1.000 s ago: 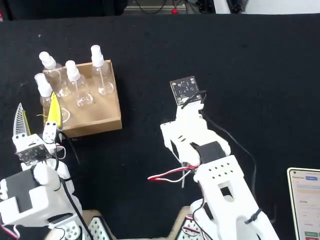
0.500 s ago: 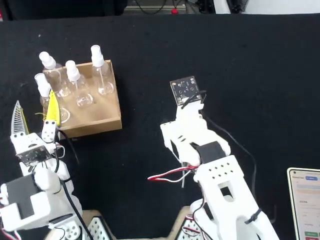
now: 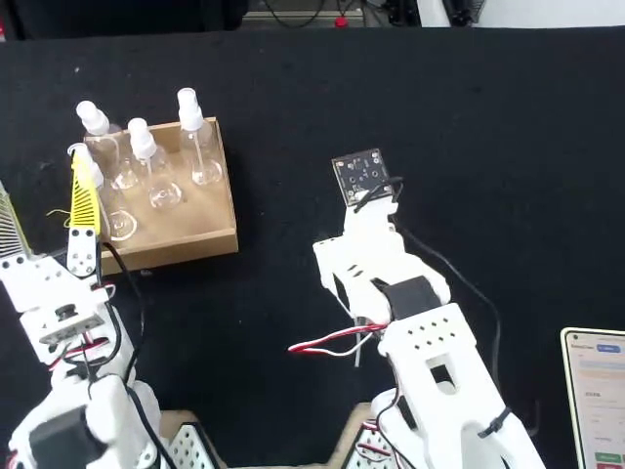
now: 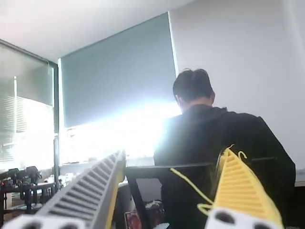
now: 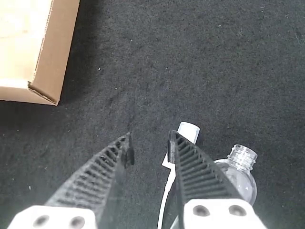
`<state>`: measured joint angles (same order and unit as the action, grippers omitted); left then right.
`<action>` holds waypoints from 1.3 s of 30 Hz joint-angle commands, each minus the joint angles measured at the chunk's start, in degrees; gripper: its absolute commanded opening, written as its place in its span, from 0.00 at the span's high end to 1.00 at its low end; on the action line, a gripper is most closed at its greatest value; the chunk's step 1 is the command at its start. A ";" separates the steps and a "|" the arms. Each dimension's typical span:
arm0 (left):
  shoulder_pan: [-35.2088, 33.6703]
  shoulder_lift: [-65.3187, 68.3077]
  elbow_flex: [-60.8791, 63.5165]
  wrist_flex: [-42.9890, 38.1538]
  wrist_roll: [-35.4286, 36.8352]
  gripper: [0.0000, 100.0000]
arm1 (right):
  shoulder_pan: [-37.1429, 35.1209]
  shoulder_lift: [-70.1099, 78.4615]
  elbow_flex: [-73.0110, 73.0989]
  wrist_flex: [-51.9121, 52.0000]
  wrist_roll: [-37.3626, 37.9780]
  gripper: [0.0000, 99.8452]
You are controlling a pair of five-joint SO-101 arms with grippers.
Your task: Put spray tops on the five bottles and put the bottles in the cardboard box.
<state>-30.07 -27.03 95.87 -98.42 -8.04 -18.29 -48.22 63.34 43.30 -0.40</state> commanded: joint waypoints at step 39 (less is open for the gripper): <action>0.75 -74.81 -0.57 83.78 -5.27 0.70 | -0.35 -0.57 -0.57 -1.49 0.18 0.87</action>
<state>-30.07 -102.90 96.92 -17.89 -14.46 -18.29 -48.22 63.34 43.30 -0.40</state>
